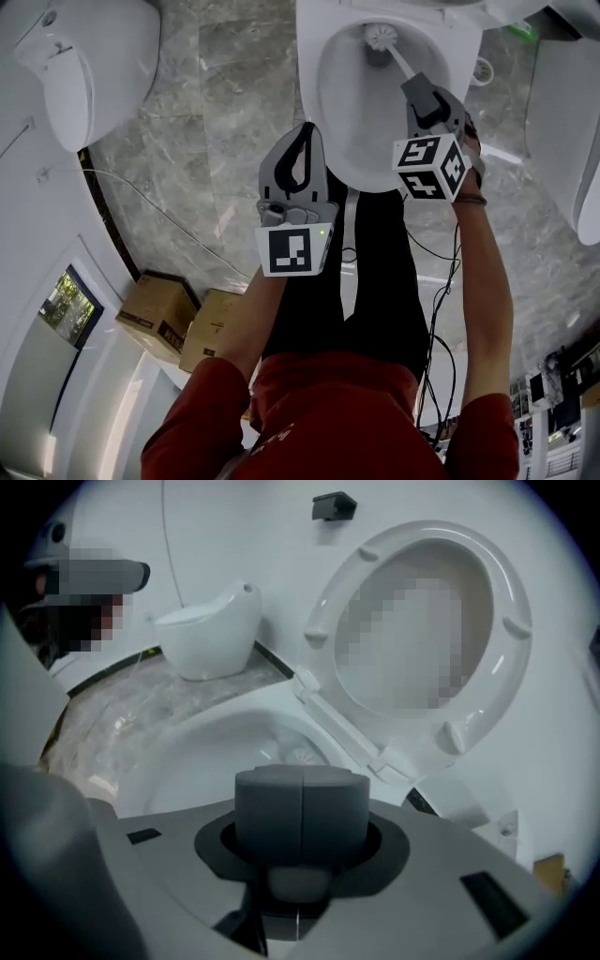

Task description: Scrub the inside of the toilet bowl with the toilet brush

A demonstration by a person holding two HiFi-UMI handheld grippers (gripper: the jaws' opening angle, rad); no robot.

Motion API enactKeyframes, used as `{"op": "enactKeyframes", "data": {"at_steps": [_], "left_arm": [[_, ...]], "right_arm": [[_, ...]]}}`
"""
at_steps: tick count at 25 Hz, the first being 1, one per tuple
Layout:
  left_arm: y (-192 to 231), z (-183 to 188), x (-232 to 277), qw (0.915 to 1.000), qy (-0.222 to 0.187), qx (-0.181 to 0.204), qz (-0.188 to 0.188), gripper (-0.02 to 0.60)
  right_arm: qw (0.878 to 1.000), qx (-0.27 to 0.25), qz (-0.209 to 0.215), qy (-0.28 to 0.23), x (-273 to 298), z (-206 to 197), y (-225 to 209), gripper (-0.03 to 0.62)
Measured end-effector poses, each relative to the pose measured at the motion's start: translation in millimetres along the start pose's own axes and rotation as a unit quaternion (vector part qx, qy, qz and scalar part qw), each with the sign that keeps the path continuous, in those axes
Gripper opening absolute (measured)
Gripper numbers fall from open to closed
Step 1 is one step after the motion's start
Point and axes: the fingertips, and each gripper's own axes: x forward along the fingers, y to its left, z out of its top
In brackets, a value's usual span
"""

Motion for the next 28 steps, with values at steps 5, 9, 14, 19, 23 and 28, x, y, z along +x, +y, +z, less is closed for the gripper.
{"op": "enactKeyframes", "data": {"at_steps": [5,9,14,19,23,28], "left_arm": [[-7,5,-1,1.0,-0.005,0.0,0.006,0.001],[-14,4,-6,1.0,-0.002,-0.002,0.008,0.0],[-24,3,-16,0.9999,0.004,-0.001,0.014,0.0],[-29,10,-30,0.9996,0.007,-0.002,0.027,0.0],[-26,33,-45,0.9994,-0.004,0.002,0.034,0.0],[-27,92,-64,0.9977,-0.058,0.013,0.033,0.0]], "right_arm": [[0.997,-0.037,-0.016,0.068,-23,-80,-8,0.153],[0.993,-0.035,0.022,0.109,-59,-127,28,0.155],[0.983,0.022,0.133,0.125,-105,-137,104,0.155],[0.973,0.115,0.186,0.067,-89,-80,154,0.155],[0.968,0.19,0.165,0.021,-62,-23,130,0.155],[0.972,0.2,0.118,-0.015,-100,2,69,0.153]]}}
